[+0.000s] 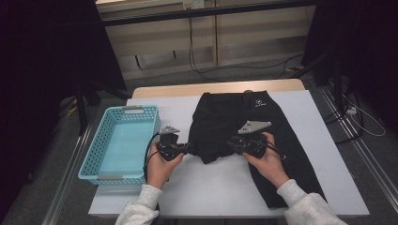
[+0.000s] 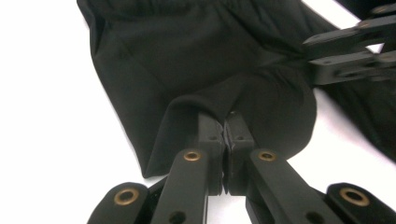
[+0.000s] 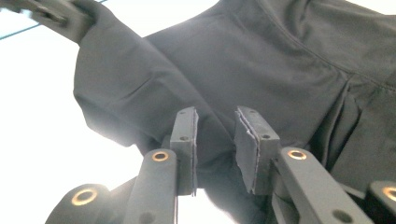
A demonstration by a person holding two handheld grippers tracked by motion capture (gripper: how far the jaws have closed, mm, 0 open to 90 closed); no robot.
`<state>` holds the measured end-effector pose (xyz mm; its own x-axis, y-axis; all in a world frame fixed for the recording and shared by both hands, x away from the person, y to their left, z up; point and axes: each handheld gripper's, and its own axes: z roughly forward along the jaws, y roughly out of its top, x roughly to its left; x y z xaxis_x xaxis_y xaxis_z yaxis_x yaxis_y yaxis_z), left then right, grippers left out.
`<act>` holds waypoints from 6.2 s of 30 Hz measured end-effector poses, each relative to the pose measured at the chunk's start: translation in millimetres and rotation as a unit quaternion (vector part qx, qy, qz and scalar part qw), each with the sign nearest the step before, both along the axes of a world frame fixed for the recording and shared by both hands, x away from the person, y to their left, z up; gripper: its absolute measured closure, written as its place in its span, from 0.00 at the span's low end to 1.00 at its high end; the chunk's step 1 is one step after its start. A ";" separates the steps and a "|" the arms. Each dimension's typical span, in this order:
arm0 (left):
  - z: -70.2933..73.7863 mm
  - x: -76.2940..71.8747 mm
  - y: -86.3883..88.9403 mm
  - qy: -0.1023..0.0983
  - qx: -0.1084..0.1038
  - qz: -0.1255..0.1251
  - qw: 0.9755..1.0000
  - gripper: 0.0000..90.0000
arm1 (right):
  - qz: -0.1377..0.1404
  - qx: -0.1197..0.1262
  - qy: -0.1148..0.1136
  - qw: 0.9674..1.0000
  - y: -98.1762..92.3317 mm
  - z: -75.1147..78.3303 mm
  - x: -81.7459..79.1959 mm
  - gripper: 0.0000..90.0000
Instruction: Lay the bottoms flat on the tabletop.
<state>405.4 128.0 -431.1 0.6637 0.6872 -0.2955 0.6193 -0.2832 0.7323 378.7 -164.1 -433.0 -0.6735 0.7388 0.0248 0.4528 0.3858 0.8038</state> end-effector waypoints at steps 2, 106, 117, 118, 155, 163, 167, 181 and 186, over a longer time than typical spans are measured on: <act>-2.0 1.0 0.2 0.000 0.002 0.007 1.000 0.98 | 0.006 0.004 -0.005 1.000 0.8 2.8 -4.4 0.77; -7.7 3.1 -1.2 -0.002 0.045 0.014 0.999 0.40 | 0.056 -0.041 0.018 0.997 10.6 5.1 -13.9 0.99; -20.0 7.5 -4.4 0.029 0.040 0.008 0.999 0.56 | 0.058 -0.075 0.038 0.995 4.1 -2.8 -24.0 0.97; -19.9 7.7 -4.5 0.028 0.038 0.007 0.999 0.58 | 0.056 -0.077 0.038 0.995 2.6 -2.9 -24.4 0.96; -17.2 9.2 -2.1 0.050 0.028 0.012 0.998 0.63 | 0.048 -0.078 0.016 0.996 -3.3 0.9 -19.7 0.98; -21.0 9.8 -3.2 0.063 0.022 0.008 0.998 0.67 | 0.042 -0.075 0.020 0.996 -3.2 -2.7 -17.8 0.98; -22.2 9.2 -5.8 0.068 0.018 0.008 0.998 0.75 | 0.038 -0.071 0.017 0.997 -4.7 -2.4 -17.1 0.98; -11.8 5.2 -7.0 0.098 -0.010 0.006 0.995 1.00 | 0.031 -0.066 0.012 0.997 -5.2 -1.1 -16.8 0.97; 2.3 4.9 5.3 0.086 -0.028 0.020 0.996 1.00 | 0.014 -0.055 -0.003 0.998 -11.4 6.4 -17.1 0.97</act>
<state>410.3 133.4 -428.8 0.5726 0.6907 -0.4416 0.7469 -0.2174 0.6284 361.7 -175.5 -426.6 -0.6933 0.7182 -0.0598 0.4365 0.4845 0.7581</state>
